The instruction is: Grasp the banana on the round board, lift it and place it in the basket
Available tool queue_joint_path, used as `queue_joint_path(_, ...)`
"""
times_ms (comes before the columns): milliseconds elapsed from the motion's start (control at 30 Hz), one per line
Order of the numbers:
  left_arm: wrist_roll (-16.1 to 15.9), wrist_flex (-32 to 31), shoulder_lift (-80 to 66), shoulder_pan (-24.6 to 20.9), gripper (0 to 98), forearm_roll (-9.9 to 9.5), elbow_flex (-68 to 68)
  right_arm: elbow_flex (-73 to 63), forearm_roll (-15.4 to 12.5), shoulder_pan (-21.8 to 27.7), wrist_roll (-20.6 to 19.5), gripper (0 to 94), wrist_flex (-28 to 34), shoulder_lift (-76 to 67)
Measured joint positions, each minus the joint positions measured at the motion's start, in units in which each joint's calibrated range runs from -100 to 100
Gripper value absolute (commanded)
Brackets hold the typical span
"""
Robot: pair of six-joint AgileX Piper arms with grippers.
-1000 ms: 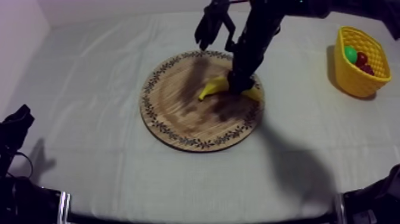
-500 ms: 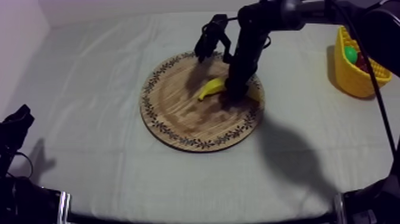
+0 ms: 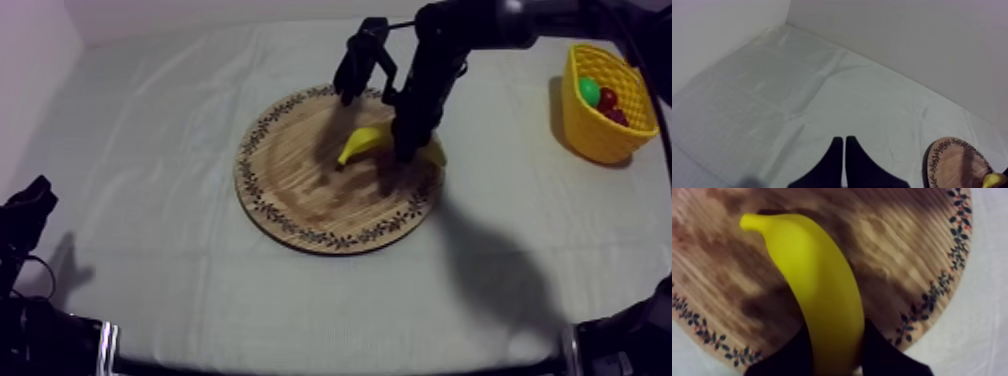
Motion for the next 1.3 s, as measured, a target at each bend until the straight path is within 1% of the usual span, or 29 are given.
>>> queue_joint_path(200, 0.0, 0.0, 0.0, 0.0, 0.1, 0.0, 0.0, 2.5, 0.0, 0.96, -0.35, 14.5, 1.76, -6.72)
queue_joint_path(300, 0.0, 0.0, 0.0, 0.0, 0.1, 0.0, 0.0, 2.79, -0.9, 2.16, -0.54, 14.8, 3.7, -10.86)
queue_joint_path(467, 0.0, 0.0, 0.0, 0.0, 0.1, 0.0, 0.0, 2.01, -0.95, 4.98, -2.43, 14.8, 7.54, -17.96)
queue_joint_path(533, 0.0, 0.0, 0.0, 0.0, 0.1, 0.0, 0.0, 1.4, -1.36, 6.37, -3.33, 15.5, 9.17, -20.48)
queue_joint_path(667, 0.0, 0.0, 0.0, 0.0, 0.1, 0.0, 0.0, 0.94, -2.35, 10.2, -5.09, 16.4, 11.64, -25.5)
queue_joint_path(733, 0.0, 0.0, 0.0, 0.0, 0.1, 0.0, 0.0, 0.94, -2.16, 12.44, -6.36, 16.6, 11.73, -27.45)
queue_joint_path(800, 0.0, 0.0, 0.0, 0.0, 0.1, 0.0, 0.0, 0.76, -1.38, 14.73, -7.74, 17.1, 11.64, -28.79)
queue_joint_path(933, 0.0, 0.0, 0.0, 0.0, 0.1, 0.0, 0.0, -0.47, -1.58, 19.47, -10.17, 18.8, 11.67, -29.47)
queue_joint_path(1033, 0.0, 0.0, 0.0, 0.0, 0.1, 0.0, 0.0, -1.15, -1.64, 23.1, -11.01, 19.3, 11.52, -29.15)
queue_joint_path(1167, 0.0, 0.0, 0.0, 0.0, 0.1, 0.0, 0.0, -1.52, -1.07, 27.75, -12.11, 19.5, 11.43, -27.67)
queue_joint_path(1300, 0.0, 0.0, 0.0, 0.0, 0.1, 0.0, 0.0, -1.74, -1.0, 31.43, -12.7, 19.5, 10.09, -25.4)
